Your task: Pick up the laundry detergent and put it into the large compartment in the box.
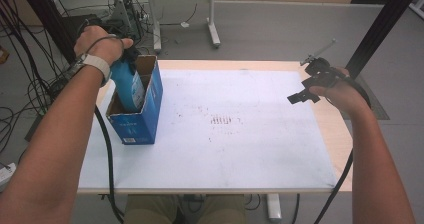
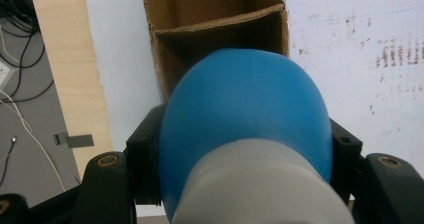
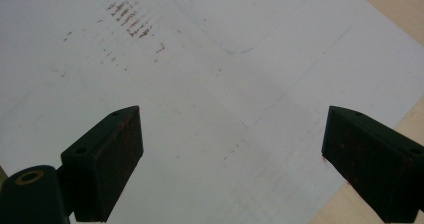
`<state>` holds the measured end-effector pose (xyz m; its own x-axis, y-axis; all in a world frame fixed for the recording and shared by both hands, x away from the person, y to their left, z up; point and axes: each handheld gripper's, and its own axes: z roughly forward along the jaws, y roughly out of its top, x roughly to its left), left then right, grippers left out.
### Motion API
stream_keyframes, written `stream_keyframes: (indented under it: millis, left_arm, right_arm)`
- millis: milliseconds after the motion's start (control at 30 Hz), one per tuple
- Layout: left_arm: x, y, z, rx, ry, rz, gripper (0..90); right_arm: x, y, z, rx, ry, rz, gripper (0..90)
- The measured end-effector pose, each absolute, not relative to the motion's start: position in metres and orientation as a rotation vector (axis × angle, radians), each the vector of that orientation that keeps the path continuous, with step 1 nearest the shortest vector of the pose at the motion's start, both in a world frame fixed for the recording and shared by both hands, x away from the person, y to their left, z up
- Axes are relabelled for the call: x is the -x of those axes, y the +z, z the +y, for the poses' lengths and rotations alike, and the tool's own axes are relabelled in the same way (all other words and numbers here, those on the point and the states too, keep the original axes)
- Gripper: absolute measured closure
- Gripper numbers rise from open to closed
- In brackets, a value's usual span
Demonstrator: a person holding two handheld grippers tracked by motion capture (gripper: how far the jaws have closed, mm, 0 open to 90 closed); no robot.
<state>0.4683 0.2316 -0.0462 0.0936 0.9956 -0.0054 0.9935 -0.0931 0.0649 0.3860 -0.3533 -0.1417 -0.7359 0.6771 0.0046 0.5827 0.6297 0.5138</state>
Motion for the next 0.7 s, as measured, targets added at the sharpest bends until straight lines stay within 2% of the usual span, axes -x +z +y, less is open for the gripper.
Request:
stream_keyframes:
  millis: [700]
  left_arm:
    - [-0.472,-0.087,0.224,-2.313,0.045,2.062,37.3]
  right_arm:
    - [-0.386,-0.142,-0.351,-1.051,0.729,2.664,9.5]
